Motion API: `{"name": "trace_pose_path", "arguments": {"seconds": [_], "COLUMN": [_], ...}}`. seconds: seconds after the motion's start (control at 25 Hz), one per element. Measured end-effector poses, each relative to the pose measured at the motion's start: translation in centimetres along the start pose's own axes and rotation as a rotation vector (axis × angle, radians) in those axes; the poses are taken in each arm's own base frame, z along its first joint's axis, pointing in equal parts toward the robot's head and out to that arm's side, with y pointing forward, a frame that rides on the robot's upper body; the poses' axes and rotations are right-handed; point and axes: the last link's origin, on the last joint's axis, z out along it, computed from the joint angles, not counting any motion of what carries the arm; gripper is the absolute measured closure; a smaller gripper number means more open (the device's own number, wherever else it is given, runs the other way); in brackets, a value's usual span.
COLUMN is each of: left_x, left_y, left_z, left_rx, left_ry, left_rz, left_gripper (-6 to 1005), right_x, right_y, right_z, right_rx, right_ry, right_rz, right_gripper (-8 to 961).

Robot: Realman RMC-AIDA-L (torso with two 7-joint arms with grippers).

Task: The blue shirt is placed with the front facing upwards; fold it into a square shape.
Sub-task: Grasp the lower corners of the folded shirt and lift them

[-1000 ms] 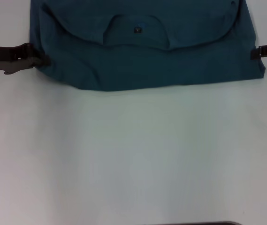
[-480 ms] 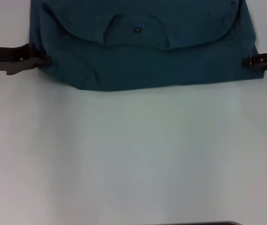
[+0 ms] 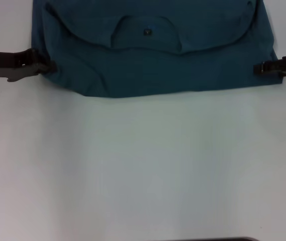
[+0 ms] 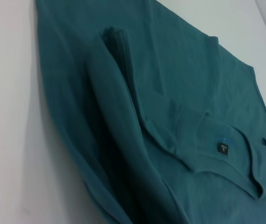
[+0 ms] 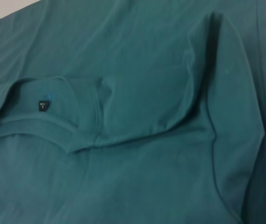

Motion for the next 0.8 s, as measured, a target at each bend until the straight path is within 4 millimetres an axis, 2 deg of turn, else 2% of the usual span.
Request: {"name": "trace_pose_path", "arguments": {"seconds": [0.8], "left_x": [-0.36], "left_y": [0.13], "left_z": [0.22], "left_rx": [-0.008], "left_ry": [-0.009], "left_rz": [0.004], "left_gripper": [1000], "right_x": [-0.03], "right_y": [-0.22], "right_z": [0.51], "right_rx": [0.018], "right_ry": [-0.013], "right_rz": [0.002], "right_gripper": [129]}}
